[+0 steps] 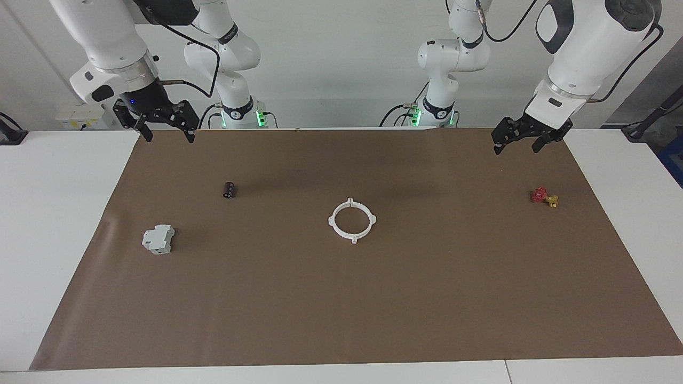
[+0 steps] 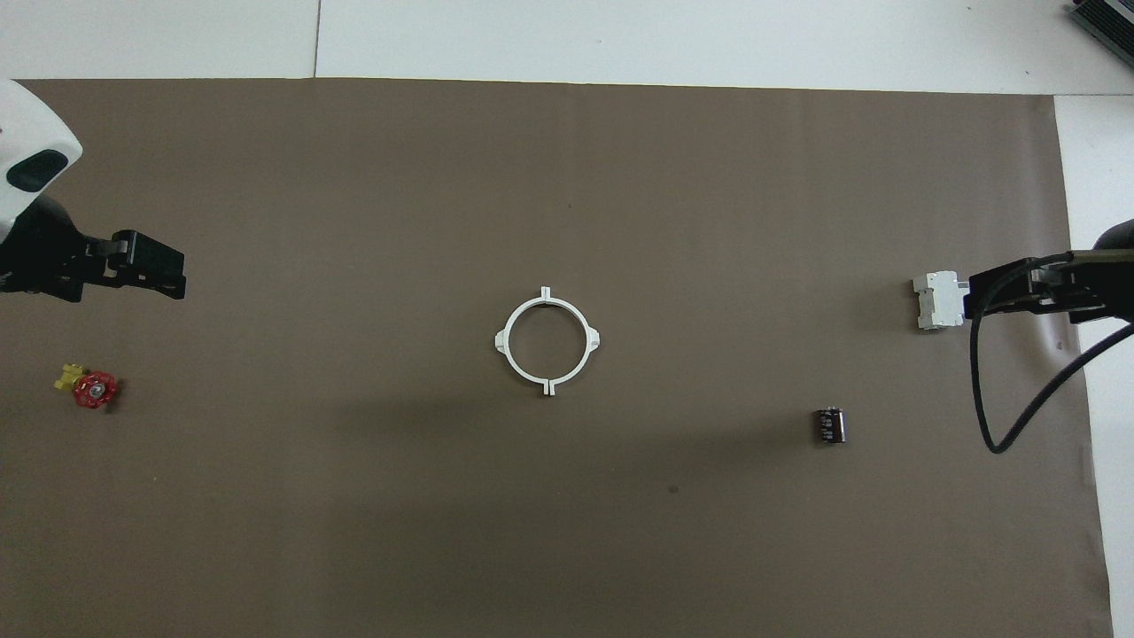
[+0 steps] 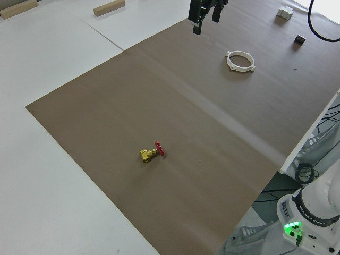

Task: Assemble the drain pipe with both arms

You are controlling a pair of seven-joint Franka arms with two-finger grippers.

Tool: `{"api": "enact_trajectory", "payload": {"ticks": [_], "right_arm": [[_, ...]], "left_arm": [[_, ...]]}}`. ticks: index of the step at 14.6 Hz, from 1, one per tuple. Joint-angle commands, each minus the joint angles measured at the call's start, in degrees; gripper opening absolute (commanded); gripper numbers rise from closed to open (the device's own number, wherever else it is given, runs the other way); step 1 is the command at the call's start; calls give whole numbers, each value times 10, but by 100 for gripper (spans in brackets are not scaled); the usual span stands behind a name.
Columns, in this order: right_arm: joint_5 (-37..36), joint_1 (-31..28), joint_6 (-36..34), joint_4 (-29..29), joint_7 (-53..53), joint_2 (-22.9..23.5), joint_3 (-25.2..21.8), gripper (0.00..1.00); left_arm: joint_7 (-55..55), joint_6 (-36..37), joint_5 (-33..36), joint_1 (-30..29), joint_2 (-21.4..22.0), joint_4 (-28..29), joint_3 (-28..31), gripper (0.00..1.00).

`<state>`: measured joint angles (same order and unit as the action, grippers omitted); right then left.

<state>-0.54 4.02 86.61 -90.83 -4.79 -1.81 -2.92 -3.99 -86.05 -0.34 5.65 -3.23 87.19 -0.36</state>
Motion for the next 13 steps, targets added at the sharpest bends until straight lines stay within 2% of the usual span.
{"api": "enact_trajectory", "payload": {"ticks": [1, 9, 13], "right_arm": [[6, -8, 4, -5, 14, -7, 3, 100], [6, -8, 4, -5, 14, -7, 3, 100], [6, -8, 4, -5, 14, -7, 3, 100]], "left_arm": [[3, -5, -5, 2, -1, -7, 4, 100], [1, -10, -5, 3, -1, -4, 4, 100], [4, -62, -5, 4, 8, 22, 3, 100]]}}
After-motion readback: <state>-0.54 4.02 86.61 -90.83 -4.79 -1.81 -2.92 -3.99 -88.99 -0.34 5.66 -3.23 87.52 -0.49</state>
